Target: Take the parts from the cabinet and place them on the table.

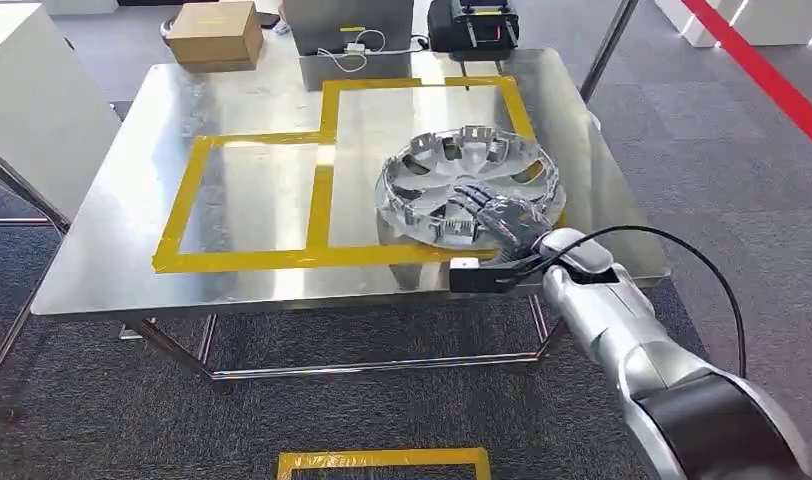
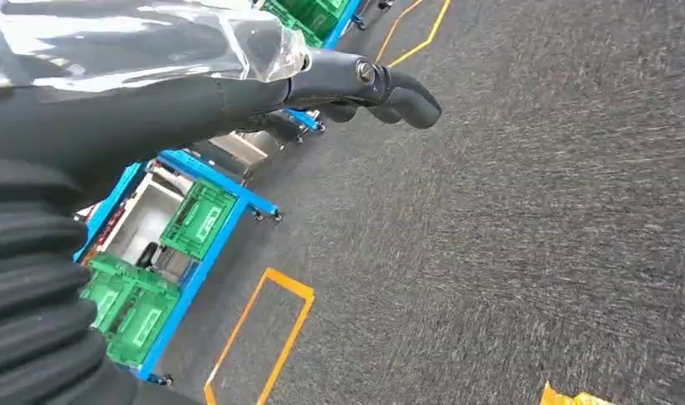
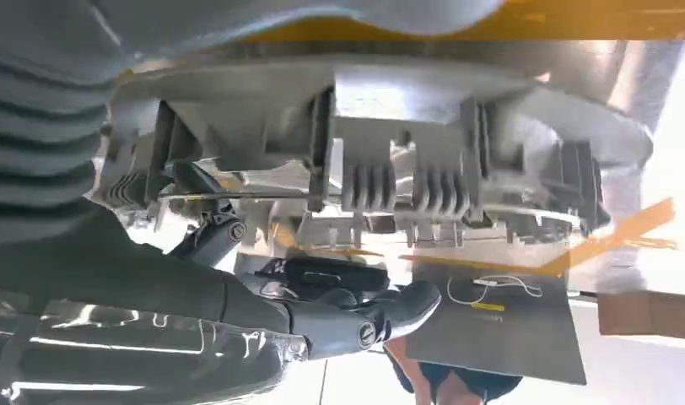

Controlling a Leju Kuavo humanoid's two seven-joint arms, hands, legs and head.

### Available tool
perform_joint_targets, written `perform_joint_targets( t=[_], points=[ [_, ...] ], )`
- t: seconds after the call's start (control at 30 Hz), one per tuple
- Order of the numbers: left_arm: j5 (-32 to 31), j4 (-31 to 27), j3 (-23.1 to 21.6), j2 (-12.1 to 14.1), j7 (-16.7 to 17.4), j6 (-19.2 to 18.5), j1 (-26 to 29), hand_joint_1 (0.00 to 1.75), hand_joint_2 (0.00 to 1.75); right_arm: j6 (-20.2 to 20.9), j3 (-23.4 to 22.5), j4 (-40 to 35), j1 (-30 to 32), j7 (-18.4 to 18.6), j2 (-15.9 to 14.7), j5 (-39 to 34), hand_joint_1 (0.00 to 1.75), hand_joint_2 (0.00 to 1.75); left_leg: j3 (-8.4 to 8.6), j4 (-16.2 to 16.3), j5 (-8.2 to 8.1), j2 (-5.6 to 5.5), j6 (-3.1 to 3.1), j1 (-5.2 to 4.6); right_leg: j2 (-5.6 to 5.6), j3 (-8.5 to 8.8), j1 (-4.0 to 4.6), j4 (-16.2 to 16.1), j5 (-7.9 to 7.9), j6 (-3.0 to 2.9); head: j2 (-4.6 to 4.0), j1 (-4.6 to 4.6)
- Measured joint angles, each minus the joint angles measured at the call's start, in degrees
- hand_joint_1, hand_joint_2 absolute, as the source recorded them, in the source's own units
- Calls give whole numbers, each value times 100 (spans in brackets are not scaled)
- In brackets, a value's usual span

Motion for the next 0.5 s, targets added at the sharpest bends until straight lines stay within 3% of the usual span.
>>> perform_joint_targets(
  t=[0.33,0.47,0.5],
  points=[
    [-96,96,66,17,-188,0,-8,0,0,90,135,15,-74,151,-15,24,0,0,-3,29,-16,1,22,-20,0,6,-14,-11,6,8,0,0],
    [-122,173,66,17,-208,0,-10,0,0,98,168,15,-102,182,-26,22,0,0,-10,50,-31,2,59,-43,1,9,-39,-19,16,40,0,0],
    [-122,181,66,17,-227,0,-11,0,0,103,175,15,-111,184,-31,22,0,0,-6,50,-4,3,92,-52,5,25,-47,-45,50,79,0,-4]
  ],
)
